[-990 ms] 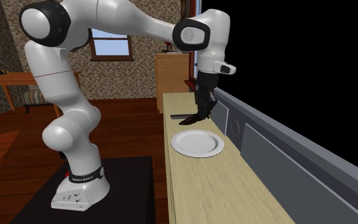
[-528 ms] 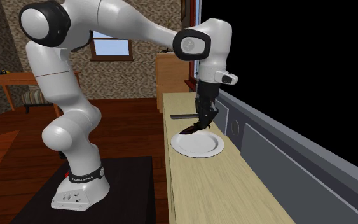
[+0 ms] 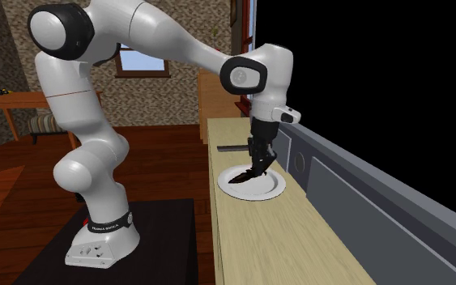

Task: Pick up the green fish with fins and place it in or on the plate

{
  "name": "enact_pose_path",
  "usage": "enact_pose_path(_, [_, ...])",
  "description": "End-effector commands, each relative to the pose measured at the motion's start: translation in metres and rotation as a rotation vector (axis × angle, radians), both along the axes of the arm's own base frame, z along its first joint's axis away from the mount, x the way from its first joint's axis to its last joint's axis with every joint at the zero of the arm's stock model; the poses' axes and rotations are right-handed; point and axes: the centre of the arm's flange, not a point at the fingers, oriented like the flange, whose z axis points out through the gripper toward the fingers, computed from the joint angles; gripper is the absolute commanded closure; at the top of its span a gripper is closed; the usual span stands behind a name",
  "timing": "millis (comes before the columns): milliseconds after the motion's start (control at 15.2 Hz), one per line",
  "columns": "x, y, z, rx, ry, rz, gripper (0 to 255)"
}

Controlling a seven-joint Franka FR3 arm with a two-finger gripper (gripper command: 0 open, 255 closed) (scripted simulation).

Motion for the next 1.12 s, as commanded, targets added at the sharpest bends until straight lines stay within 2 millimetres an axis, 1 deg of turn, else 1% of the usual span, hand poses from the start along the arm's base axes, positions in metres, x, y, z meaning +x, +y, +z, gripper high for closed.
enact_pose_path(0, [0.000,0.000,-0.004,0.000,-0.001,0.000,255])
enact_pose_path(396, [0.000,0.000,-0.003,0.000,-0.001,0.000,255])
enact_pose_path(462, [0.000,0.000,-0.003,0.000,-0.001,0.000,0])
enact_pose_path(792, [0.000,0.000,-0.003,0.000,-0.001,0.000,0])
enact_pose_path(990, [0.004,-0.002,0.036,0.000,-0.001,0.000,0])
enact_pose_path(1056, [0.005,-0.003,0.046,0.000,-0.001,0.000,0])
